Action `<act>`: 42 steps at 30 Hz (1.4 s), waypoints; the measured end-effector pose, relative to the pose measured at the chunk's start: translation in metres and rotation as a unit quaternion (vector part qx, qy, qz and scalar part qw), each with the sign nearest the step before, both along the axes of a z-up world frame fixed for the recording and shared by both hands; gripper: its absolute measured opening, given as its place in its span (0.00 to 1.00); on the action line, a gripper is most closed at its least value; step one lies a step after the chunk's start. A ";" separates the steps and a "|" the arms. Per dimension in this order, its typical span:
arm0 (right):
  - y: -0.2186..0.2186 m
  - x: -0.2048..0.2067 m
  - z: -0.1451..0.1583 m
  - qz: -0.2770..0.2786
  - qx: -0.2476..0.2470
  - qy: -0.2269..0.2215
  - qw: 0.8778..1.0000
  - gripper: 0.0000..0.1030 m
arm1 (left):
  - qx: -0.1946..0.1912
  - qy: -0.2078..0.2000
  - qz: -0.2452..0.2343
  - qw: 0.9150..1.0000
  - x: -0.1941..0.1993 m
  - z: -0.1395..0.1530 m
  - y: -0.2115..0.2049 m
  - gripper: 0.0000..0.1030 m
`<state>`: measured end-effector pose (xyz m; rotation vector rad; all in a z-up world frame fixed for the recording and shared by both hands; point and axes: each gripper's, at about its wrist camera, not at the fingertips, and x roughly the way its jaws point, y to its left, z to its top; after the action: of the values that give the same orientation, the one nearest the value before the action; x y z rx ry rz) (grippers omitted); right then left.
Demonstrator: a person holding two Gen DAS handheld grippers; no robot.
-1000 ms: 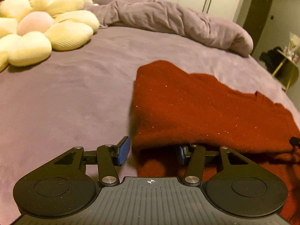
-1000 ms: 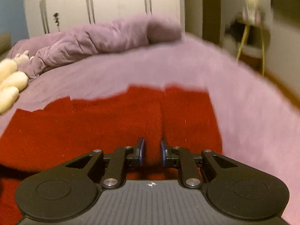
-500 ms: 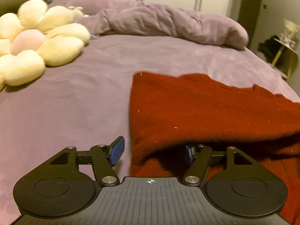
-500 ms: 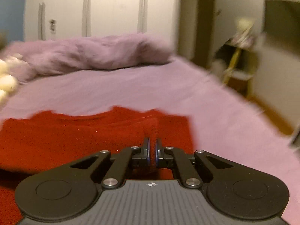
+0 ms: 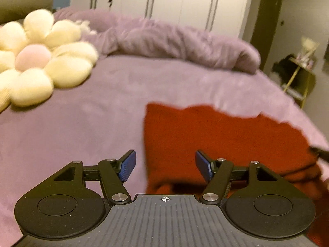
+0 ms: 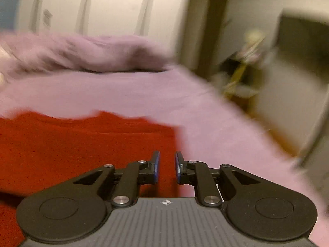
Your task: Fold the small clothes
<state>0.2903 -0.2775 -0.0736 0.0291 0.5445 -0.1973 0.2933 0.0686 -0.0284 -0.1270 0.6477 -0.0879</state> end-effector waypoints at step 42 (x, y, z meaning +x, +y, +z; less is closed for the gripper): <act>-0.050 -0.020 -0.025 0.040 0.231 0.051 0.971 0.24 | 0.051 0.100 -0.007 0.994 0.061 -0.059 -0.060 0.83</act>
<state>0.2703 -0.3274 -0.0991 0.4512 0.6840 0.0110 0.3545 0.0088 -0.0878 -0.0319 0.8516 -0.0559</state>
